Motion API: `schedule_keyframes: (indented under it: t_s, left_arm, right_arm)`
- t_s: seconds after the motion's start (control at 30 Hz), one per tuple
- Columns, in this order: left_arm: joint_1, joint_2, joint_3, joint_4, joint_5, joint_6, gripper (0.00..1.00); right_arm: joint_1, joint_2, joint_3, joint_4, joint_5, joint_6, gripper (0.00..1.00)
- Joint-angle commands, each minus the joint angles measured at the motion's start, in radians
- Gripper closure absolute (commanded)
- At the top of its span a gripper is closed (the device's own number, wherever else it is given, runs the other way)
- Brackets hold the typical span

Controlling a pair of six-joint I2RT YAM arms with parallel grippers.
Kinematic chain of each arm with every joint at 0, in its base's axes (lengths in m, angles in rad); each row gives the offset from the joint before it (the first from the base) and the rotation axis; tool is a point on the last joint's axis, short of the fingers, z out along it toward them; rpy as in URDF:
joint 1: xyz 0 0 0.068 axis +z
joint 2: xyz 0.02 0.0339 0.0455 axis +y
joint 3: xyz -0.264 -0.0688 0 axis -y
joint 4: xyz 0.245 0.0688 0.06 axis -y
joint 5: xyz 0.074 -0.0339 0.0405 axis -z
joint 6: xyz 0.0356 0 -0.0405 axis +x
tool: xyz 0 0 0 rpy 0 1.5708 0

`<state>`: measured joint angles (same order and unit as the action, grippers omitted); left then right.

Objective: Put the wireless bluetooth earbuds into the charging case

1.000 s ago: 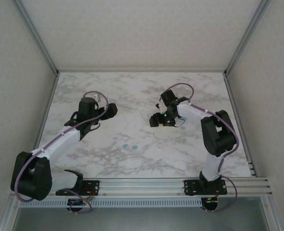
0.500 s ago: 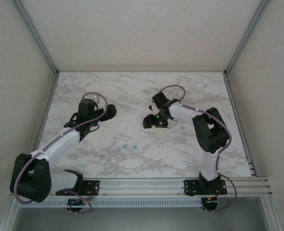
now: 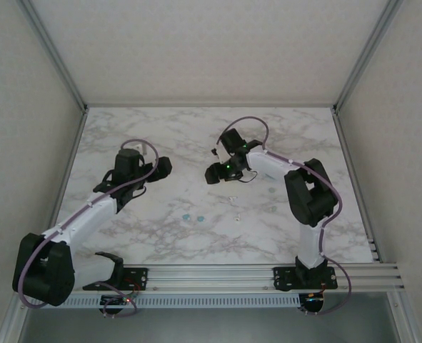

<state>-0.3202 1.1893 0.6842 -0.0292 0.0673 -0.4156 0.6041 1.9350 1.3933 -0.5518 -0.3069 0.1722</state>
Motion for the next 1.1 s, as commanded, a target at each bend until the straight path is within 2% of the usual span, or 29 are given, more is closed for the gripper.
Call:
schedule_keyframes:
  t_s: [0.0, 0.07, 0.17, 0.27, 0.33, 0.5, 0.8, 1.07]
  left_arm:
    - [-0.006, -0.041, -0.021, -0.005, -0.022, 0.016, 0.0]
    - [-0.006, -0.05, -0.026, 0.002, -0.019, 0.021, 0.0]
    - [-0.006, -0.061, -0.03, -0.005, -0.017, 0.03, 0.0]
    - [-0.006, -0.081, -0.043, 0.005, -0.005, 0.042, 0.0]
    - [-0.006, -0.099, -0.059, 0.021, 0.001, 0.051, 0.0]
    - [-0.006, -0.142, -0.099, 0.038, 0.0, 0.088, 0.0]
    - [-0.006, -0.189, -0.141, 0.048, -0.004, 0.128, 0.0]
    - [-0.006, -0.181, -0.138, 0.05, -0.005, 0.158, 0.0]
  right_arm:
    - [-0.009, -0.077, 0.02, -0.033, 0.08, -0.197, 0.33]
    - [-0.033, -0.072, 0.024, -0.031, 0.098, -0.32, 0.32]
    - [-0.083, -0.044, 0.04, -0.047, -0.008, -0.545, 0.29]
    - [-0.122, -0.012, 0.043, -0.027, 0.031, -0.76, 0.29]
    - [-0.154, 0.013, 0.079, -0.117, -0.05, -0.965, 0.29]
    - [-0.211, 0.059, 0.109, -0.123, -0.132, -1.234, 0.24]
    - [-0.211, 0.136, 0.147, -0.14, -0.151, -1.365, 0.23]
    - [-0.201, 0.175, 0.142, -0.126, -0.145, -1.385, 0.24]
